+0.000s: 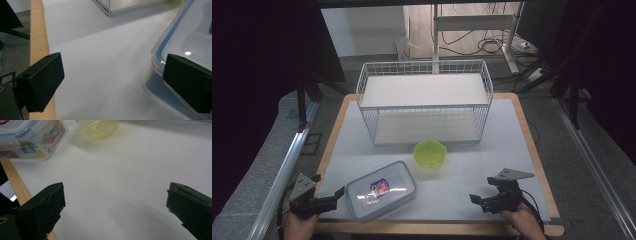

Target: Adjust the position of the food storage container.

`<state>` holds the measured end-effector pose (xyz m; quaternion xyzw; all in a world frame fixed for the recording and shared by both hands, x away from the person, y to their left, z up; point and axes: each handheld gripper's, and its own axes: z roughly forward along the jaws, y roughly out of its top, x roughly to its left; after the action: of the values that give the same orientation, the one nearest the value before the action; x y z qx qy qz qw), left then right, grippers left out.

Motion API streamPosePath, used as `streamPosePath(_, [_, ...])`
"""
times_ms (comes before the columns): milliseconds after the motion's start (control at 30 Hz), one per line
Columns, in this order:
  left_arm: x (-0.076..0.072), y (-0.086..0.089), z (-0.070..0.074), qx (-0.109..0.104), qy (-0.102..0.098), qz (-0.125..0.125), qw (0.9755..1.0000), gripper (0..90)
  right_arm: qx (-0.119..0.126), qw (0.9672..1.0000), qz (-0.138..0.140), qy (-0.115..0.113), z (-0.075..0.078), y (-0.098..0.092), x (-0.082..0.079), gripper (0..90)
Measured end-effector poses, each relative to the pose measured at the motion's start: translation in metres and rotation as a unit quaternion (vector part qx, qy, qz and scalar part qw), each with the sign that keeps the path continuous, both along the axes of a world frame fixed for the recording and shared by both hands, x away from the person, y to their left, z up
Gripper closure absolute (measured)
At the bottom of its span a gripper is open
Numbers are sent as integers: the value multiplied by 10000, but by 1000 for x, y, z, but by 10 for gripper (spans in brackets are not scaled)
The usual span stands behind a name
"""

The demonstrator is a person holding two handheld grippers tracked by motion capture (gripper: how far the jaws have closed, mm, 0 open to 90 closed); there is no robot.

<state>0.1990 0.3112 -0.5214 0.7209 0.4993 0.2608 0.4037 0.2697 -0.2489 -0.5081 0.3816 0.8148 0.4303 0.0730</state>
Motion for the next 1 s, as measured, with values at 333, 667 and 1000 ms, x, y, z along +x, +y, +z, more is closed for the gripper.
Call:
streamPosePath(333, [4, 1, -7, 171, 345, 134, 9992, 43, -425, 9986, 157, -287, 4, 4, -1, 37])
streamPosePath(667, [5, 1, -7, 169, 462, 141, 9987, 47, -635, 9977, 101, -207, 10, 7, 1, 187])
streamPosePath(1000, [5, 1, -8, 161, 528, 140, 9984, 49, -618, 9972, 371, -180, 20, 15, 10, 528])
